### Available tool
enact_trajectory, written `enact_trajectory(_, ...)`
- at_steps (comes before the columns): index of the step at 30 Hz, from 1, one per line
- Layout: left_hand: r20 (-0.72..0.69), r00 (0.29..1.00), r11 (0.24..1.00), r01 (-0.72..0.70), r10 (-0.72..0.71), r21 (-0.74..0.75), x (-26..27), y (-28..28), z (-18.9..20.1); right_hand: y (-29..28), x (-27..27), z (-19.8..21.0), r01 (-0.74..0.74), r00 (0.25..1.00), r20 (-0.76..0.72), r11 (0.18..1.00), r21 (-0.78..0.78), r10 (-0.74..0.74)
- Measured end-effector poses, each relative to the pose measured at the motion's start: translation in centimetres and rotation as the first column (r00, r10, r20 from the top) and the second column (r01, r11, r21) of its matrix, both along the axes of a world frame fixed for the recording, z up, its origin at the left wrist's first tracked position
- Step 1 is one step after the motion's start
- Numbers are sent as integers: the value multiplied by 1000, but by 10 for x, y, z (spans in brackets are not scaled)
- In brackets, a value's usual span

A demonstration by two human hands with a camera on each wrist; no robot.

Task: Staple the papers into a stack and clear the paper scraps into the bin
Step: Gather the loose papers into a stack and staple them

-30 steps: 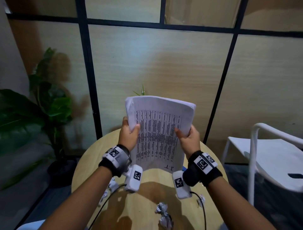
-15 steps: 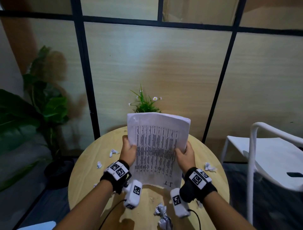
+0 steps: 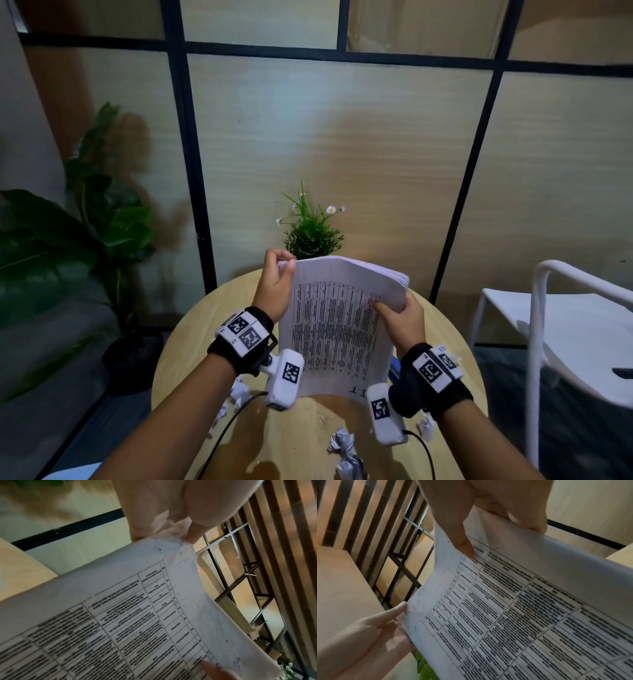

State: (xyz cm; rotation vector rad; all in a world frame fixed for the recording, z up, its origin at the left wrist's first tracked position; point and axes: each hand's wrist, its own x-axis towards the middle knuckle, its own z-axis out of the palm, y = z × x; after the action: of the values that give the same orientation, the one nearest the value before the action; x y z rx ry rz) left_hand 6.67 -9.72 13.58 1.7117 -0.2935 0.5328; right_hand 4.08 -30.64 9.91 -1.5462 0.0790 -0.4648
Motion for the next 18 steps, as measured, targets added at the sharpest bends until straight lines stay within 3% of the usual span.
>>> enact_trajectory(6,-21,999,999,-46,46,-13,-3,3,7,1,-2,2,-7,1000,-25,999,42,8)
enact_trajectory(12,119,993,997,-17,25,-74,-7,6,27,6,-5,24,-47,995,92,997,60,42)
enact_trajectory(14,48,999,1000,-19,20,-11,-10,8,13,6,-3,18,-48,997,56,999,9,47)
enact_trajectory(18,-245,969,999,-35,40,26,-5,7,-20,11,1,-8,-60,995,-88,995,-84,52)
